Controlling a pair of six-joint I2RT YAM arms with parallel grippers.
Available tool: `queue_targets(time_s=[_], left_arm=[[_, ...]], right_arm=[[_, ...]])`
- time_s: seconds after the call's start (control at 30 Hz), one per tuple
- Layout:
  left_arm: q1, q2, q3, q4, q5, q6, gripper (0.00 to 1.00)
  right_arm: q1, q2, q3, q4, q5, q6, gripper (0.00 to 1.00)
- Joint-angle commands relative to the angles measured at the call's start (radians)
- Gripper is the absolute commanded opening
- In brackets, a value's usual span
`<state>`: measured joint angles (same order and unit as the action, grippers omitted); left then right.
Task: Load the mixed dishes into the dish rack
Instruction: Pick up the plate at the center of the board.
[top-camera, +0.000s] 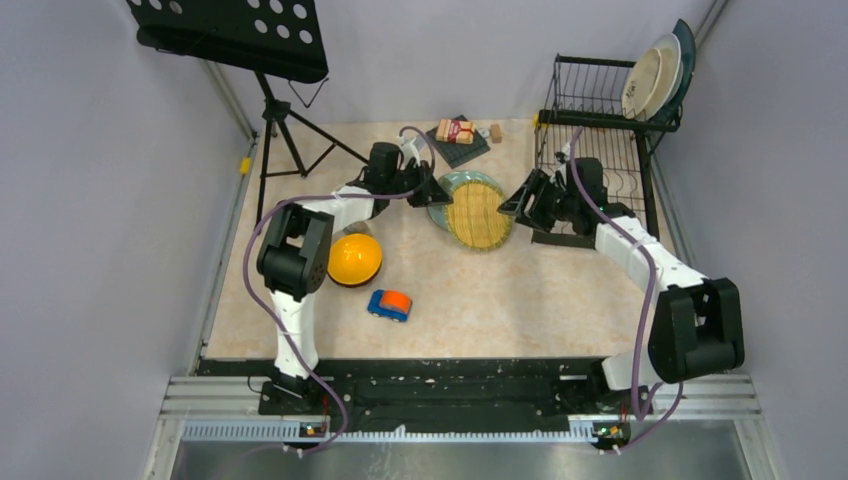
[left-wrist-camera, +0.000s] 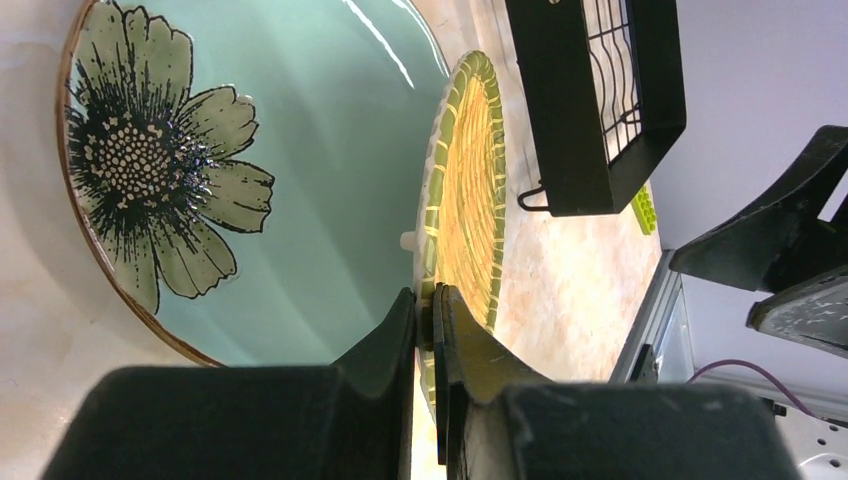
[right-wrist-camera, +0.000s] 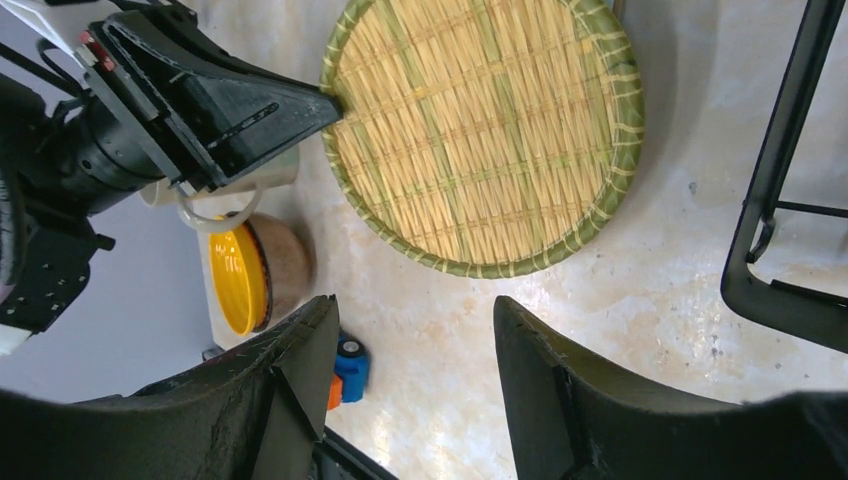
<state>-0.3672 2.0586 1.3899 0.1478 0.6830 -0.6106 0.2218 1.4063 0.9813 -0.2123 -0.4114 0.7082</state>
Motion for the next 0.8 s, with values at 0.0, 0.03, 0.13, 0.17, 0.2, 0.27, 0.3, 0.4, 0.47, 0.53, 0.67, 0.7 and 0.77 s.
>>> queue_targets(time_s=[0.0,0.03,0.13,0.17,0.2,0.27,0.3,0.4,0.47,0.53,0.67,0.7,0.77], left_arm=[[0.008,-0.051,0.007,-0.011,-0.008,0.019,0.00],[0.010,-0.041,0.011,-0.028,-0.014,0.021,0.00],[0.017,-0.005,0.016,-0.044,-0.005,-0.007,0.00],[0.019,0.003,0.014,-0.038,-0.003,-0.019,0.00],[0.021,0.009,0.015,-0.033,-0.002,-0.026,0.00],[0.022,0.016,0.019,-0.038,-0.011,-0.028,0.00],[0.023,0.018,0.024,-0.051,-0.021,-0.026,0.00],[0.029,0.026,0.039,-0.069,-0.031,-0.023,0.00],[0.030,0.028,0.041,-0.076,-0.035,-0.018,0.00],[0.031,0.028,0.042,-0.082,-0.035,-0.012,0.00],[0.032,0.032,0.041,-0.085,-0.025,-0.012,0.00],[0.031,0.034,0.040,-0.084,-0.022,-0.011,0.00],[0.032,0.034,0.039,-0.083,-0.020,-0.011,0.00]], right_arm=[[0.025,0.023,-0.001,0.010,-0.008,-0.013,0.60],[0.026,0.027,-0.002,0.013,-0.010,-0.013,0.60],[0.033,0.035,0.000,0.015,-0.002,-0.014,0.60],[0.036,0.041,0.001,0.011,0.007,-0.016,0.60],[0.040,0.048,0.006,0.003,0.012,-0.022,0.60],[0.056,0.074,0.032,-0.044,0.044,-0.039,0.60],[0.068,0.088,0.045,-0.070,0.066,-0.054,0.60],[0.112,0.139,0.086,-0.158,0.172,-0.088,0.61],[0.131,0.161,0.090,-0.179,0.226,-0.089,0.62],[0.138,0.177,0.070,-0.161,0.257,-0.075,0.63],[0.140,0.223,0.054,-0.122,0.276,-0.042,0.65],[0.139,0.235,0.053,-0.109,0.275,-0.037,0.65],[0.139,0.254,0.049,-0.077,0.276,-0.023,0.65]])
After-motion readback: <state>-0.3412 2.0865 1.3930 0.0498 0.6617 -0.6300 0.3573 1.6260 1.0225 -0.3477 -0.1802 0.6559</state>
